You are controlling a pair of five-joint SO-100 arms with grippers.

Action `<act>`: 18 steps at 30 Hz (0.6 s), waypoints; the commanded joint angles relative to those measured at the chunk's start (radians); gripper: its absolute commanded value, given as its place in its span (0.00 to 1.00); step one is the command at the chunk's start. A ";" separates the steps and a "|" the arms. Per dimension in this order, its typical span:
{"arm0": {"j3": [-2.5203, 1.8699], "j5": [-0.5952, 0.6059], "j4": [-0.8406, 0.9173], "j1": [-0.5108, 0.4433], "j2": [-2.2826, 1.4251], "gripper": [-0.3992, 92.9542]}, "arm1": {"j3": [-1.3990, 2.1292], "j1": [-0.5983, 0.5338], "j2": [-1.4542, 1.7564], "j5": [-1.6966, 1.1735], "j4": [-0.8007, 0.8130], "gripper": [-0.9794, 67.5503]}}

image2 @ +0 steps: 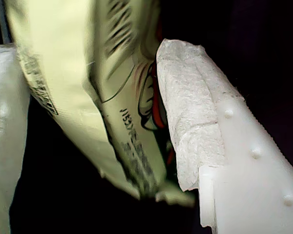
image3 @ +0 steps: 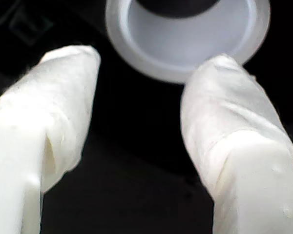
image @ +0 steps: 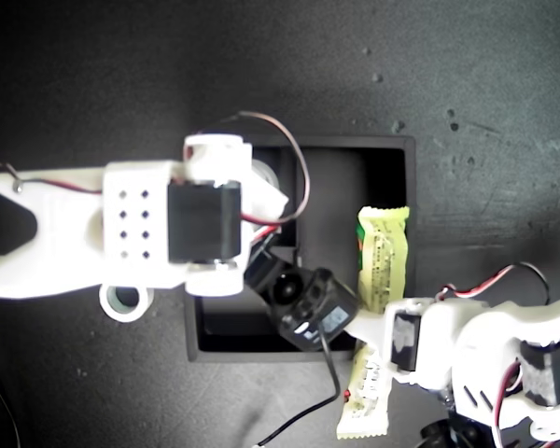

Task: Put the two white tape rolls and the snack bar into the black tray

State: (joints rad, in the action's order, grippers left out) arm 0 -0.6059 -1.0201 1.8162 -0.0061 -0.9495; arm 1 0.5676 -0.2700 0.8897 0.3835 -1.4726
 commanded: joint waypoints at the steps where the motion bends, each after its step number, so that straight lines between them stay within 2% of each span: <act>1: -0.098 -0.032 0.018 0.000 -0.173 0.16 | -0.057 0.000 0.012 -0.028 -0.057 0.32; 4: -0.170 -0.046 0.018 -0.006 -0.270 0.16 | -0.120 -0.002 0.012 -0.035 -0.129 0.36; 9: -0.302 -0.083 0.018 -0.038 -0.525 0.15 | -0.362 0.043 0.018 0.005 -0.328 0.34; 11: -0.382 -0.123 0.018 -0.074 -0.649 0.15 | -0.364 0.061 0.081 0.037 -0.328 0.34; 14: -0.531 -0.212 0.000 -0.169 -0.808 0.15 | -0.453 0.091 0.127 0.098 -0.328 0.29; 18: -0.790 -0.367 -0.149 -0.345 -0.948 0.15 | -0.529 0.184 0.201 0.298 -0.328 0.22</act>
State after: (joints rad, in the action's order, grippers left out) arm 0 -1.2563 -1.2931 1.7702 -0.2485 -1.7825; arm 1 0.1028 -0.1411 0.9986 0.5430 -1.7963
